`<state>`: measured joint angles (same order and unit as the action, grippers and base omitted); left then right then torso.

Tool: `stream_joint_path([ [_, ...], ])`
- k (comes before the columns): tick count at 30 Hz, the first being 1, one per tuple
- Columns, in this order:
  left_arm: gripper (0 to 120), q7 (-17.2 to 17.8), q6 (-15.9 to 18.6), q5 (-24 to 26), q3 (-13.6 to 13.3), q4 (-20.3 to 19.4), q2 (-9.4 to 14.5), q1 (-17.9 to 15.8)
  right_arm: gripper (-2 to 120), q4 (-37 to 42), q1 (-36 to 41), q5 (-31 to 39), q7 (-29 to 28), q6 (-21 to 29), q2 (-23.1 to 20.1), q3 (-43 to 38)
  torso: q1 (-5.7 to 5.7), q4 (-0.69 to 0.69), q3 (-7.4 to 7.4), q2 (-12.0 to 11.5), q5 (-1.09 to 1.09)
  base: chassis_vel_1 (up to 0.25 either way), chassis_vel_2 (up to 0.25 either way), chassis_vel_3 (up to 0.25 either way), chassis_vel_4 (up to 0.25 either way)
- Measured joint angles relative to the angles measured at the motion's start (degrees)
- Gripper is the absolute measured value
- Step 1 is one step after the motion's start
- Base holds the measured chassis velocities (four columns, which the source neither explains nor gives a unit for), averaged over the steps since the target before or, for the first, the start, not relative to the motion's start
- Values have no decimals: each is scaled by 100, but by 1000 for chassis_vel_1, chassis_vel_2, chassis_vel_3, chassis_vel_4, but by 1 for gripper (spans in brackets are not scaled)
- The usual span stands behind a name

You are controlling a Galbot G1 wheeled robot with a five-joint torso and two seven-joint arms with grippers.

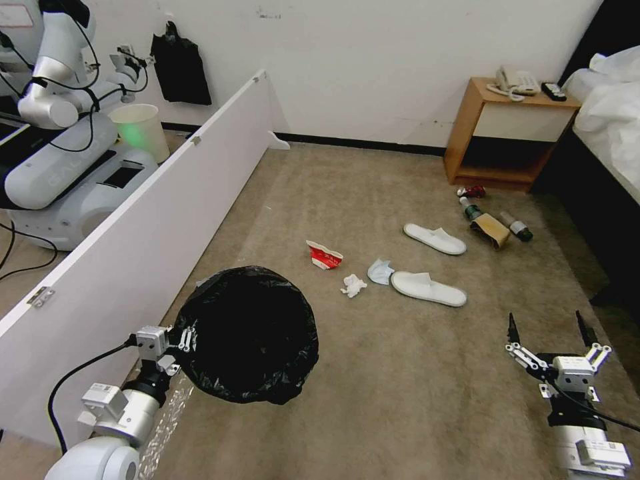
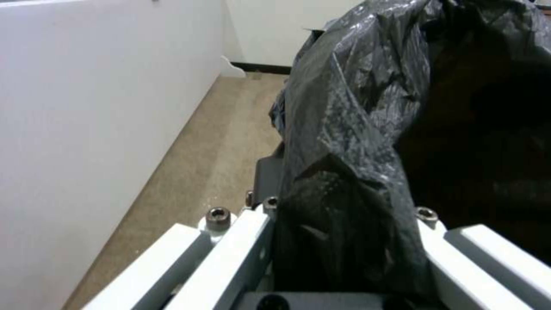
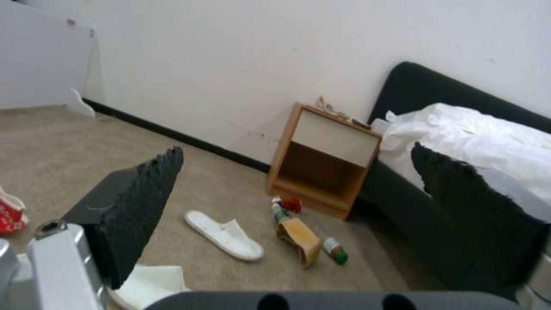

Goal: Pick up the trash bin, then pick up the garbage from the floor and place it into the trash bin.

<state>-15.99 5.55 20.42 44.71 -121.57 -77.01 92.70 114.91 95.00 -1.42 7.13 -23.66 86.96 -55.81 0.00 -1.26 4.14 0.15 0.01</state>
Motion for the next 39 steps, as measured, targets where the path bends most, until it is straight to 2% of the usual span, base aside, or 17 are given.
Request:
stream_joint_path([
  [39, 4, 42, -53, -10, 35, 104, -127, -11, 100, -82, -23, 152, -20, 47, -119, 21, 0, -1, 1, 0, -1, -119, 116, 120, -120],
])
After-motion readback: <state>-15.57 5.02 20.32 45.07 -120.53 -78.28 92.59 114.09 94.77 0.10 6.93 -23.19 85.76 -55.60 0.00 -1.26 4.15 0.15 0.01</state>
